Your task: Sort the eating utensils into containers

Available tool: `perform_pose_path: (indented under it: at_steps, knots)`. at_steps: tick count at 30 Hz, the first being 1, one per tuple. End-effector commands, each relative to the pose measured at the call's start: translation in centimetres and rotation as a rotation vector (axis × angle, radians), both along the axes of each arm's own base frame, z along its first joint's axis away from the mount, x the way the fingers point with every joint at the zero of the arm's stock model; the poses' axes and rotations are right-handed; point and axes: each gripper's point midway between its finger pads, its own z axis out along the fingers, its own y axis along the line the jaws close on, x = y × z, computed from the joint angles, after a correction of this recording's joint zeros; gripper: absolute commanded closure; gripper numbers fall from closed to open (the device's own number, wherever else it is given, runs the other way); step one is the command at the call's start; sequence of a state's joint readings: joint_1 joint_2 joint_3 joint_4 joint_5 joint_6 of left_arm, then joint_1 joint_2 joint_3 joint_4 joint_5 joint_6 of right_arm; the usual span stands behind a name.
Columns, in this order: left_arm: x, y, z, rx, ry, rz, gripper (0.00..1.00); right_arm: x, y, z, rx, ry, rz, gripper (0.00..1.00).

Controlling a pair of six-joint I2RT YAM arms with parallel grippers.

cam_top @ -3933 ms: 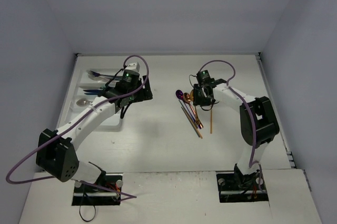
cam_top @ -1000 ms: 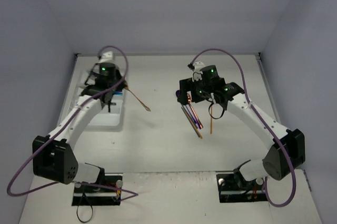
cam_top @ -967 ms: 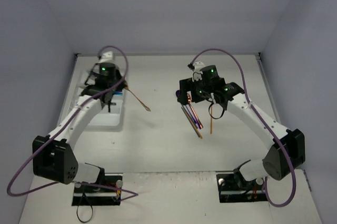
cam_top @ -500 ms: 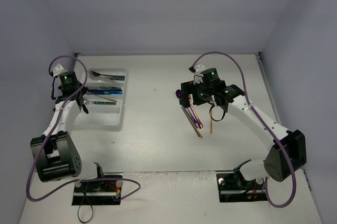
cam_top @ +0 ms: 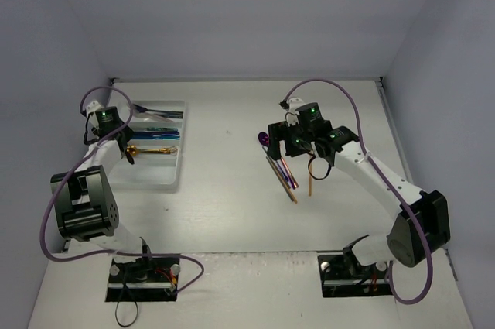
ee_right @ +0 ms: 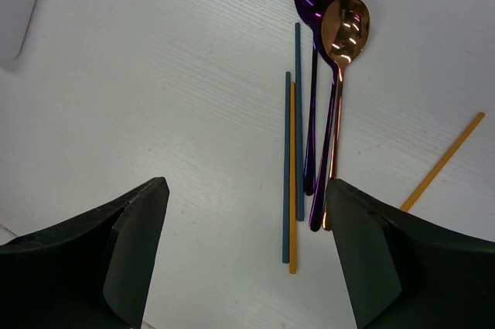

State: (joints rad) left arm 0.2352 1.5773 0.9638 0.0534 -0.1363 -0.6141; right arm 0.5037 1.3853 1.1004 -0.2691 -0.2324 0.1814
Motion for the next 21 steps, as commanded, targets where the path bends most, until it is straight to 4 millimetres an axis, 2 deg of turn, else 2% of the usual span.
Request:
perform_pose_path:
  at_steps: [1,5,8,10,14,15,17,19,21]
  knots:
    - [0.4,1.0,4.2,0.064,-0.119,0.025,0.52,1.3,-1.0,0.2,-0.027,-0.045,-0.067,0.2]
    - [-1.0,1.2,5.6,0.093,-0.104,0.032,0.41,2.0,-1.9,-1.0,-0.057,-0.022,-0.128,0.22]
    - [-1.8,0.5,6.8,0.09,-0.099,0.003,0.39,2.7,-2.8,-2.2,-0.07,0.015,-0.188,0.29]
    - [-2.3,-0.7,8.0,0.073,-0.099,-0.042,0.39,3.2,-3.3,-3.2,-0.074,0.046,-0.217,0.35]
    - [-2.7,-5.1,10.5,0.056,-0.105,-0.178,0.39,3.9,-3.5,-5.0,-0.104,0.091,-0.249,0.5]
    - [-2.8,-7.5,10.7,0.052,-0.098,-0.247,0.39,4.1,-3.5,-5.4,-0.109,0.101,-0.254,0.51]
    - [-3.1,-10.3,11.1,0.053,-0.105,-0.321,0.39,4.6,-3.3,-6.4,-0.122,0.128,-0.264,0.55]
    - [-3.7,-14.5,10.7,0.03,-0.094,-0.425,0.39,4.9,-3.2,-7.7,-0.143,0.156,-0.268,0.59]
    - [-4.5,-17.9,10.0,0.005,-0.076,-0.506,0.39,5.1,-3.2,-9.0,-0.164,0.181,-0.274,0.62]
